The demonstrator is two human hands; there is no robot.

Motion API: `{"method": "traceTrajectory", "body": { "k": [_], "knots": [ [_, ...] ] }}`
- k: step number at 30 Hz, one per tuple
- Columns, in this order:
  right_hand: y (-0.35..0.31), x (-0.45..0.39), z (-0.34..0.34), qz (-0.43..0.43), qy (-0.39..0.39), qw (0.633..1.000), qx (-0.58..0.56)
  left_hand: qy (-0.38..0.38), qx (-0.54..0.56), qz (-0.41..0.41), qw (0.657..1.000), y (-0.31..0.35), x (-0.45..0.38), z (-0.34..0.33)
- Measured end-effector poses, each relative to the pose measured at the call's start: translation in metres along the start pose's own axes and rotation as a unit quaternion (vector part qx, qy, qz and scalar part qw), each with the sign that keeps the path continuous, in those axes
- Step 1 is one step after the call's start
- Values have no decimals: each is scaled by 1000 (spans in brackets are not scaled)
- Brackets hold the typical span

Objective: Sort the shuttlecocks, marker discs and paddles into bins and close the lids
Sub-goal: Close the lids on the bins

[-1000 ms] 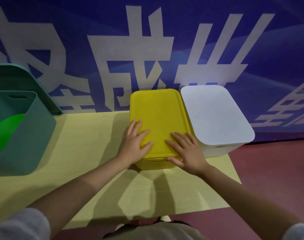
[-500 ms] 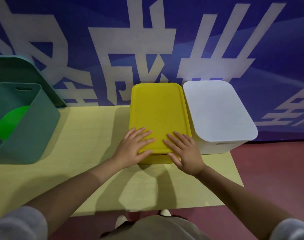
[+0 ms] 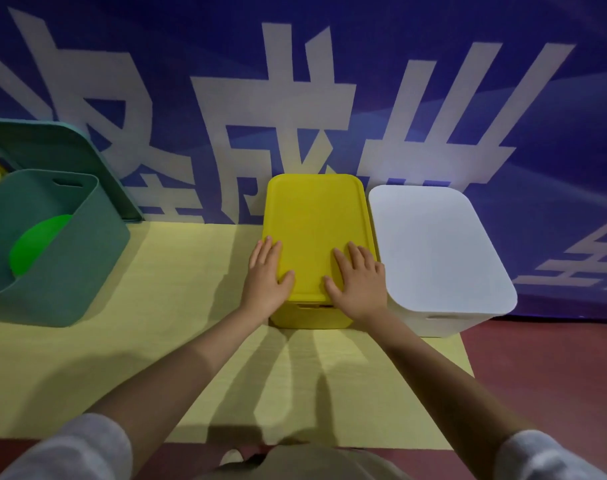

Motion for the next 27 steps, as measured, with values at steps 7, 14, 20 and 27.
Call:
{"method": "traceTrajectory", "body": {
  "k": [7, 14, 20, 27],
  "knots": [
    [-41, -10, 26, 103, 56, 986, -118, 84, 137, 62, 985, -18, -6, 48],
    [-123, -41, 0, 58, 39, 961, -267, 121, 200, 131, 963, -91, -18, 111],
    [-216, -72, -45, 40, 47, 949, -311, 102, 198, 105, 969, -186, -27, 162],
    [-324, -105, -118, -34, 33, 923, -383, 77, 192, 103, 973, -307, -32, 218]
  ]
}}
Point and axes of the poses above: each hand's wrist, its own x-axis away from the middle knuckle, its own z-axis out of the back of the hand, y = z × x, the point moved 9 cm from there along -x, towards the middle knuckle, and after that the axes turned 15 degrees about -x, right-handed, at the moved point
